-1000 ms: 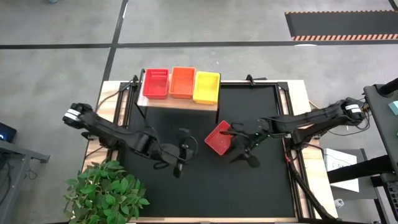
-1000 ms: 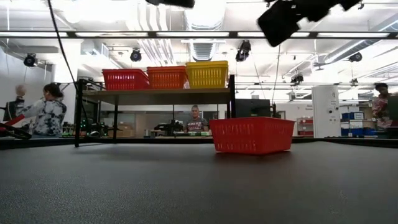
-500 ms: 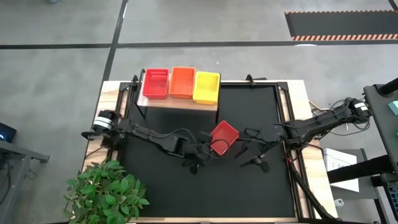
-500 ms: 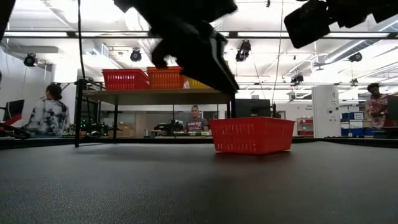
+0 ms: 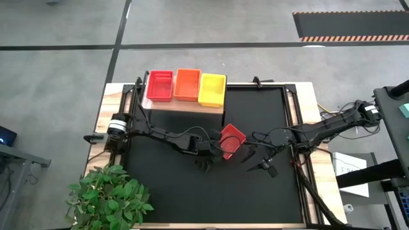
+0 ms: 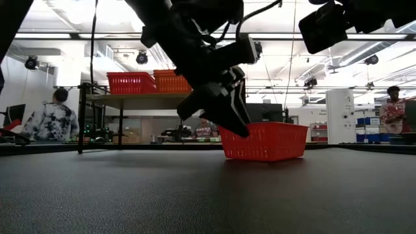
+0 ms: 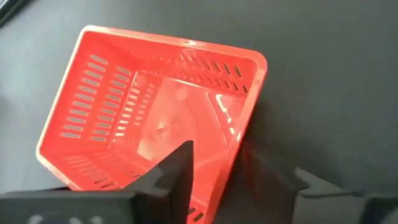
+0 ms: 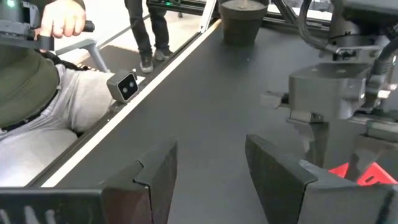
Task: Stack baskets on shelf by color
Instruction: Stack the red bin on the other red bin on the shelf
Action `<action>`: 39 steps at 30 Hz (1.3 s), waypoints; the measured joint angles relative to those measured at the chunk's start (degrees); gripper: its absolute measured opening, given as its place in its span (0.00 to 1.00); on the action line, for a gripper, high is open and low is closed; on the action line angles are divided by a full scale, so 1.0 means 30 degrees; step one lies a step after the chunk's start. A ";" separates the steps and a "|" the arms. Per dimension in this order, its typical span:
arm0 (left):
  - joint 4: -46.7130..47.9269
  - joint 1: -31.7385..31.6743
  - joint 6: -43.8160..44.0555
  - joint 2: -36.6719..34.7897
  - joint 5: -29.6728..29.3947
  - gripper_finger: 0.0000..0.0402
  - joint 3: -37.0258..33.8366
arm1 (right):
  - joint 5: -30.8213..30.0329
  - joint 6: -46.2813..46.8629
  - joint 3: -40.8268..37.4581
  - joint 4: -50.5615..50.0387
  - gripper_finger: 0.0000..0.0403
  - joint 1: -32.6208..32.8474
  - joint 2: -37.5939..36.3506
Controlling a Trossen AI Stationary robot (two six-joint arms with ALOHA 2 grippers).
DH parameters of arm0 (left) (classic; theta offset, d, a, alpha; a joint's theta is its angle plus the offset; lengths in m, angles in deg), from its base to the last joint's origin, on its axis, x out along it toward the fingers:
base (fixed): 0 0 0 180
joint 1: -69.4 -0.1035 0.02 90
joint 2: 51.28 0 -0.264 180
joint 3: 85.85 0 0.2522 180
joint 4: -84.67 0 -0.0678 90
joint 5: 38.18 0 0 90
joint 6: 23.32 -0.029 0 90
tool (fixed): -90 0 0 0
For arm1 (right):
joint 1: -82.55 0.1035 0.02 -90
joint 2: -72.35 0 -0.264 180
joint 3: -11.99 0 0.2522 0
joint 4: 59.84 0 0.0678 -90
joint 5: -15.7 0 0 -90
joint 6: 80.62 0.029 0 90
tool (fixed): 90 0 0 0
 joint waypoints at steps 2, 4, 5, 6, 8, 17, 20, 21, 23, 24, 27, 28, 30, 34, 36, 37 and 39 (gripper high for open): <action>-0.0021 0.0021 -0.0135 0.0124 0.0006 0.26 0.0005 | 0.0000 -0.0082 0.0000 0.0001 0.45 0.0000 -0.0003; -0.0022 0.0039 -0.0157 0.0242 0.0044 0.19 0.0000 | 0.0000 -0.0088 0.0000 0.0016 0.45 0.0000 -0.0003; 0.0021 0.0039 -0.0225 0.0257 0.0064 0.15 0.0007 | 0.0000 -0.0089 0.0000 -0.0006 0.45 0.0000 -0.0003; -0.0007 0.0039 -0.0382 0.0257 0.0080 0.11 0.0007 | 0.0000 -0.0102 0.0000 0.0000 0.45 0.0000 -0.0003; 0.0037 0.0088 -0.0826 0.0177 0.0124 0.03 0.0007 | 0.0000 -0.0102 0.0000 -0.0004 0.45 0.0000 -0.0003; 0.3479 0.2064 -0.2253 -0.3842 -0.1459 0.00 0.0406 | -0.0006 -0.0297 0.0000 -0.0021 0.45 -0.0007 -0.0003; 0.4975 0.2731 -0.2203 -0.6487 -0.2622 0.00 0.0297 | -0.0007 -0.0578 0.0007 0.0006 0.45 -0.0007 -0.0003; 0.5432 0.2867 -0.2099 -0.7377 -0.2930 0.00 0.0291 | -0.0007 -0.0698 0.0007 -0.0002 0.45 -0.0007 -0.0003; 0.6673 0.3024 -0.1889 -0.9140 -0.3791 0.00 0.0284 | -0.0010 -0.0807 0.0015 0.0232 0.45 -0.0015 0.0026; 0.7309 0.3009 -0.1668 -0.9962 -0.4344 0.00 0.0284 | -0.0013 -0.0835 0.0015 0.0275 0.45 -0.0015 0.0024; 0.9740 0.2219 -0.1550 -1.2227 -0.6117 0.00 0.0248 | -0.0014 -0.1047 0.0022 0.0549 0.45 -0.0015 0.0019; 1.0247 0.1865 -0.1438 -1.2920 -0.6240 0.00 0.0248 | -0.0014 -0.1086 0.0022 0.0556 0.45 -0.0015 0.0019; 1.1189 0.0938 -0.0947 -1.4184 -0.6222 0.00 0.0248 | -0.0015 -0.1079 0.0022 0.0762 0.45 -0.0015 0.0032; 1.3499 -0.1639 -0.0121 -1.6160 -0.6190 0.00 0.0295 | -0.0015 -0.1079 0.0022 0.0888 0.45 -0.0015 0.0037; 1.4171 -0.3219 -0.0031 -1.6655 -0.6079 0.00 0.0328 | -0.0015 -0.1079 0.0022 0.0868 0.45 -0.0015 0.0041; 1.4427 -0.3943 -0.0040 -1.6868 -0.5845 0.00 0.0328 | -0.0017 -0.1079 0.0022 0.0894 0.45 -0.0015 0.0041; 1.4867 -0.5373 -0.0041 -1.7156 -0.4644 0.00 0.0337 | -0.0024 -0.1080 0.0022 0.0883 0.45 -0.0015 0.0041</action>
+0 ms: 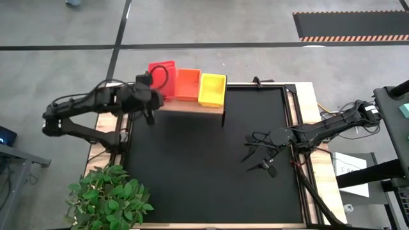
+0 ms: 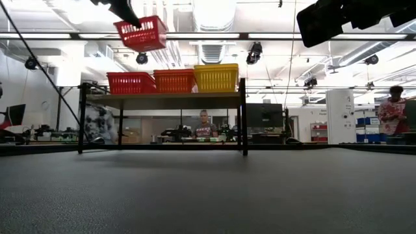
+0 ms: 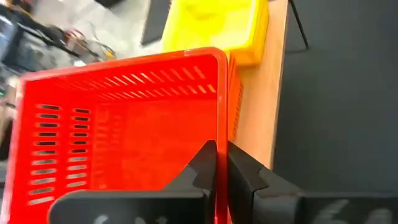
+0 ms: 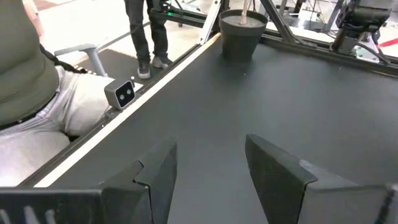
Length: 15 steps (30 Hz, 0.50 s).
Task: Stack baskets on shelf by color
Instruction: Stack the red bin on the other red bin on the shelf
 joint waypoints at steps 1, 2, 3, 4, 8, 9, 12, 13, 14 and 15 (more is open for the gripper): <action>0.0295 -0.0726 -0.0026 -0.0021 0.0576 0.00 0.0077 | -0.0006 0.0000 0.0000 -0.0003 0.45 0.0000 0.0000; 0.0568 -0.1377 -0.0012 -0.0019 0.0987 0.00 0.0115 | -0.0013 -0.0006 0.0000 0.0016 0.45 0.0000 0.0000; 0.0872 -0.1984 -0.0015 0.0051 0.1140 0.00 0.0115 | -0.0013 0.0001 0.0000 0.0016 0.45 0.0000 0.0000; 0.1131 -0.2559 -0.0093 0.0189 0.1147 0.00 0.0104 | -0.0013 -0.0013 0.0000 0.0029 0.45 0.0000 0.0000; 0.1916 -0.4305 -0.1075 0.0578 0.2604 0.00 0.0083 | -0.0020 -0.0065 0.0000 0.0053 0.45 0.0000 0.0007; 0.1937 -0.4597 -0.1158 0.0712 0.3018 0.00 0.0123 | -0.0020 -0.0067 0.0000 0.0045 0.45 0.0000 0.0006; 0.1945 -0.5411 -0.1645 0.1208 0.3789 0.00 0.0152 | -0.0020 -0.0072 0.0000 0.0052 0.45 0.0000 0.0007; 0.1936 -0.5631 -0.1907 0.1329 0.4030 0.00 0.0152 | -0.0020 -0.0072 0.0000 0.0045 0.45 -0.0002 0.0007; 0.1948 -0.5833 -0.2104 0.1472 0.4235 0.00 0.0152 | -0.0020 -0.0072 0.0000 0.0045 0.45 -0.0003 0.0007; 0.1941 -0.6018 -0.2276 0.1621 0.4519 0.00 0.0152 | -0.0020 -0.0068 0.0000 0.0045 0.45 -0.0004 0.0007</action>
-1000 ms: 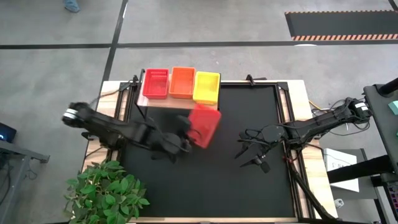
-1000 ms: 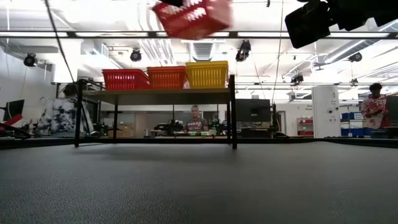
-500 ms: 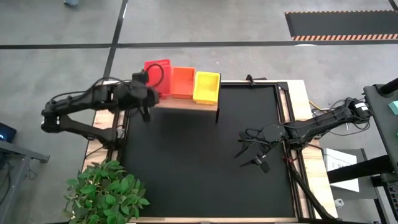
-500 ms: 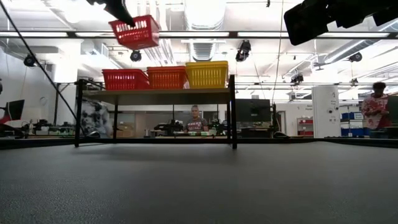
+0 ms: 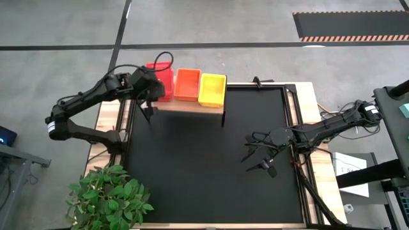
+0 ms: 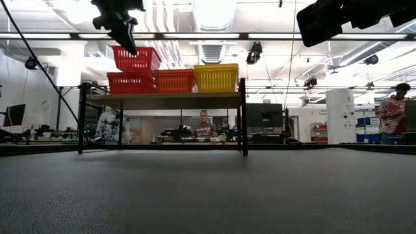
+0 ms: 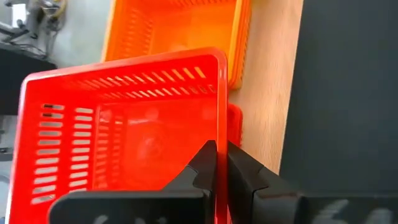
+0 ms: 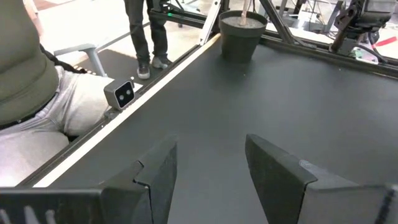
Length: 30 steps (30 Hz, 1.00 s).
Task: Stack baskets on shelf by color
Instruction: Stack the red bin on the other red bin on the shelf
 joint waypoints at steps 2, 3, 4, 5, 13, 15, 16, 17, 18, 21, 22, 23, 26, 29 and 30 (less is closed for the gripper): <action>0.0127 -0.0392 -0.0464 0.0265 0.0208 0.00 0.0000 | 0.0000 -0.0002 0.0000 0.0003 0.45 0.0004 0.0000; 0.0212 -0.0568 -0.0705 0.0373 0.0265 0.00 0.0000 | 0.0002 0.0008 0.0000 0.0002 0.45 0.0004 0.0000; 0.0211 -0.0690 -0.0772 0.0449 0.0300 0.00 0.0000 | 0.0002 0.0054 0.0000 -0.0005 0.45 0.0004 0.0000; 0.0242 -0.0792 -0.0778 0.0514 0.0293 0.00 0.0000 | 0.0007 0.0062 0.0000 0.0000 0.45 0.0003 0.0000; 0.0819 -0.1203 -0.1796 0.0820 0.0286 0.00 -0.0029 | 0.0007 0.0054 0.0000 0.0024 0.45 -0.0003 0.0000; 0.0801 -0.1198 -0.1788 0.0827 0.0293 0.00 -0.0029 | 0.0007 0.0054 0.0000 0.0033 0.45 0.0000 0.0000; 0.0811 -0.1203 -0.1783 0.0827 0.0286 0.00 -0.0032 | 0.0007 0.0047 0.0000 0.0036 0.45 0.0000 0.0000; 0.0804 -0.1203 -0.1764 0.0827 0.0286 0.00 -0.0063 | 0.0007 0.0040 0.0000 0.0041 0.45 -0.0003 0.0000; 0.0831 -0.1203 -0.1759 0.0827 0.0286 0.00 -0.0082 | 0.0007 0.0040 0.0000 0.0058 0.45 -0.0003 0.0000; 0.0820 -0.1203 -0.1745 0.0820 0.0289 0.02 -0.0059 | 0.0007 0.0054 0.0000 0.0058 0.45 -0.0003 0.0000; 0.0802 -0.1203 -0.1745 0.0820 0.0293 0.04 -0.0038 | 0.0007 0.0047 0.0000 0.0058 0.45 -0.0002 0.0000; 0.0795 -0.1203 -0.1746 0.0820 0.0287 0.06 -0.0029 | 0.0010 0.0038 0.0000 0.0058 0.45 -0.0001 0.0000; 0.0782 -0.1203 -0.1752 0.0820 0.0286 0.12 -0.0029 | 0.0010 0.0025 0.0000 0.0056 0.45 -0.0001 0.0000; 0.0758 -0.1196 -0.1752 0.0755 0.0128 0.18 -0.0029 | 0.0011 -0.0033 0.0000 0.0058 0.45 0.0000 0.0000; 0.0739 -0.1193 -0.1753 0.0704 0.0043 0.20 -0.0029 | 0.0015 -0.0159 0.0000 0.0058 0.45 0.0003 0.0000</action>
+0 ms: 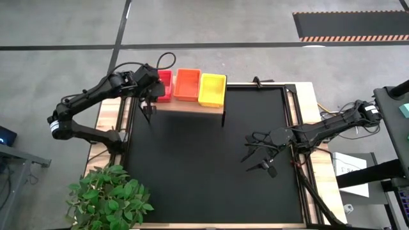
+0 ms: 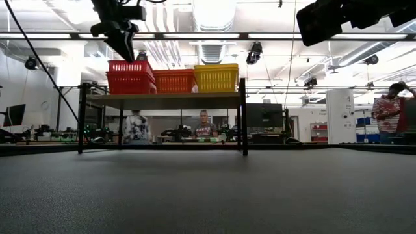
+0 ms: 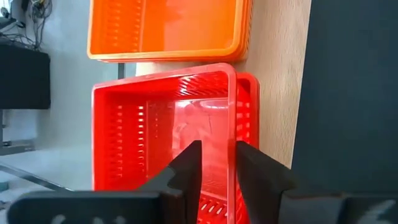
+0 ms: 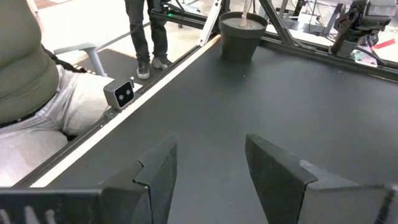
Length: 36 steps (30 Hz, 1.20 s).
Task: Stack baskets on shelf by color
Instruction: Stack the red bin on the other red bin on the shelf, then return to Home Position
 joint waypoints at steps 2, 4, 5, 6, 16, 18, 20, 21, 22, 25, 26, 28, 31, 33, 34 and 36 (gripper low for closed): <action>-0.0080 0.0045 0.0001 -0.0113 -0.0005 0.22 0.0000 | 0.0000 -0.0130 0.0000 0.0005 0.45 -0.0007 0.0000; -0.0109 0.0048 0.0001 -0.0229 -0.0005 0.23 0.0000 | -0.0002 -0.0224 -0.0026 0.0003 0.45 -0.0007 0.0000; -0.0107 0.0097 0.0034 -0.0309 -0.0005 0.24 0.0005 | -0.0004 -0.0289 -0.0040 0.0011 0.45 -0.0003 0.0000; -0.0091 0.0245 0.0316 -0.0386 0.0000 0.24 0.0042 | -0.0011 -0.0401 -0.0083 0.0105 0.45 -0.0007 0.0007; -0.4452 0.4762 0.4774 -0.1887 -0.1657 0.19 -0.1479 | -0.0532 -0.1013 -0.1921 0.3450 0.45 -0.0227 0.0007; -0.5761 0.5363 0.4346 -0.1974 -0.4667 0.16 -0.2309 | -0.0534 -0.1084 -0.2113 0.3760 0.45 -0.0378 0.0007; -0.6174 0.5425 0.4212 -0.1975 -0.5835 0.13 -0.2903 | -0.0539 -0.1015 -0.2276 0.4176 0.45 -0.0493 0.0007; -0.6269 0.5462 0.4468 -0.1975 -0.5613 0.11 -0.3171 | -0.0539 -0.0903 -0.2371 0.4324 0.45 -0.0539 0.0007; -0.6289 0.5598 0.4779 -0.1983 -0.4663 0.09 -0.3424 | -0.0532 -0.0789 -0.2472 0.4439 0.45 -0.0546 0.0007; -0.6534 0.6923 0.5165 -0.2114 -0.0574 0.03 -0.3856 | -0.0510 -0.1249 -0.2920 0.4552 0.44 -0.0546 0.0007; -0.6940 0.7589 0.5154 -0.2210 0.0227 0.02 -0.3943 | -0.0517 -0.1648 -0.3136 0.4848 0.44 -0.0590 0.0007; -0.8171 0.8983 0.4931 -0.2524 0.0614 0.01 -0.4234 | -0.0513 -0.2429 -0.3677 0.6132 0.43 -0.0912 0.0007; -1.1344 1.1145 0.3781 -0.3323 0.0591 0.01 -0.5447 | -0.0546 -0.3612 -0.4330 0.7795 0.39 -0.1893 -0.0212; -1.2933 1.2407 0.3441 -0.3972 0.0724 0.01 -0.6826 | -0.0538 -0.4113 -0.4582 0.7694 0.36 -0.2892 -0.0694; -1.3635 1.2916 0.3437 -0.4314 0.0776 0.00 -0.7609 | -0.0530 -0.4175 -0.4771 0.7530 0.34 -0.3450 -0.1025; -1.5445 1.3654 0.3505 -0.5067 0.0755 0.00 -0.9300 | -0.0521 -0.4187 -0.5238 0.7403 0.30 -0.4577 -0.1788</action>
